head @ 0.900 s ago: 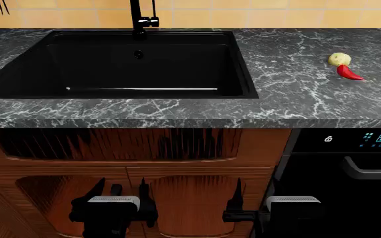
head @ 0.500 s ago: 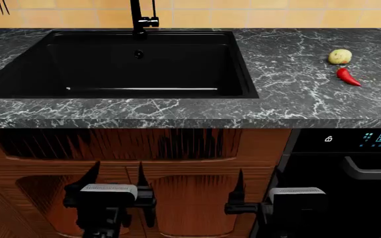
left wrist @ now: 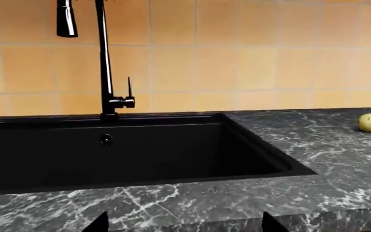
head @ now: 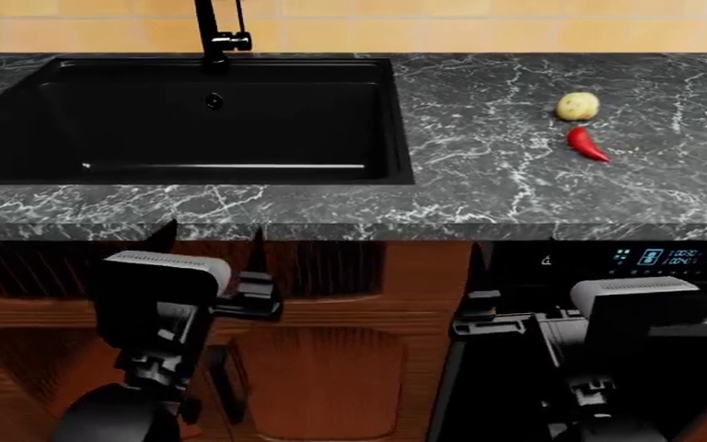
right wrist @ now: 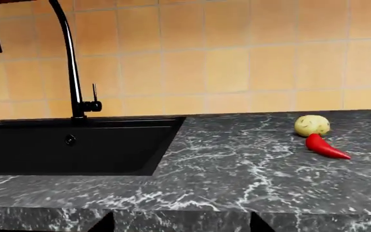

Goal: Pick the chili pepper, potato from the counter and place them in the cabinet. Then close the cabinet.

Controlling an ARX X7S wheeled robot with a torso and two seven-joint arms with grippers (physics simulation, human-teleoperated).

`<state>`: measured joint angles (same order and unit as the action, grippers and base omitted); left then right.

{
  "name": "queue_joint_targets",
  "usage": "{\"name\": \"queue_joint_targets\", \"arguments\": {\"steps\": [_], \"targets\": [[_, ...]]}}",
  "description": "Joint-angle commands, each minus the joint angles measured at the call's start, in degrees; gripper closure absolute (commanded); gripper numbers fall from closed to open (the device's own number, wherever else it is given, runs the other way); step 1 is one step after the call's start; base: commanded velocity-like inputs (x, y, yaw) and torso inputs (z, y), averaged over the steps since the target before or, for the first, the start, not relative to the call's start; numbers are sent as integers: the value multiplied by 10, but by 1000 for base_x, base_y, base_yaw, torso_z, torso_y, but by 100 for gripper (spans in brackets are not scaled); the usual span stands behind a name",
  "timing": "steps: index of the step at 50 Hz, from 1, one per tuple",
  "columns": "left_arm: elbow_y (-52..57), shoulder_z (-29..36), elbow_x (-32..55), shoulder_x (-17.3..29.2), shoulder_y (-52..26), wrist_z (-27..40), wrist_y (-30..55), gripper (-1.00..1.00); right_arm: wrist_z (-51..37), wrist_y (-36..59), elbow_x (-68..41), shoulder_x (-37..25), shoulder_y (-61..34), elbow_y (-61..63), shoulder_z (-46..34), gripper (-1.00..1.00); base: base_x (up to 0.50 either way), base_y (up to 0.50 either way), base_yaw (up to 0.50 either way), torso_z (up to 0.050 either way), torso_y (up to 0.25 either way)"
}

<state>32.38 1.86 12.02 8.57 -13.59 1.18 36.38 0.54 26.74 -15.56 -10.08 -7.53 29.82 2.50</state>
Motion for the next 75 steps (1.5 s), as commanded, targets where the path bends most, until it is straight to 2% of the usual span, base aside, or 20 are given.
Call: {"name": "queue_joint_targets", "arguments": {"steps": [1,5,19,40,46,53,63,68,75], "targets": [[98,-25,78,10,-94,0,201,-100,5,113,-96,-33,-43,106,55,-100,82,-500,0,0,0],[118,-46,105,2,-150,10,266,-100,-8,165,-126,-50,-73,144,74,-100,136,-498,0,0,0],[159,-78,157,3,-289,26,402,-100,-51,320,-229,-88,-215,182,132,-100,262,-431,0,0,0],[204,-118,237,10,-374,18,527,-100,-71,467,-343,-122,-336,161,164,-100,282,-416,0,0,0],[203,-121,278,20,-382,37,534,-100,-83,510,-386,-124,-370,163,183,-100,283,-416,0,0,0],[187,-138,371,41,-396,101,531,-100,-91,523,-405,-123,-383,164,184,-100,282,-416,0,0,0],[179,-131,401,59,-390,121,515,-100,-80,500,-391,-130,-370,159,154,-100,282,-415,0,0,0],[179,-128,404,66,-377,124,500,-100,-129,489,-305,-155,-354,165,80,-100,56,-11,0,0,3],[192,-125,395,78,-322,119,457,-100,-137,451,-296,-152,-283,218,92,-100,0,0,0,0,0]]}}
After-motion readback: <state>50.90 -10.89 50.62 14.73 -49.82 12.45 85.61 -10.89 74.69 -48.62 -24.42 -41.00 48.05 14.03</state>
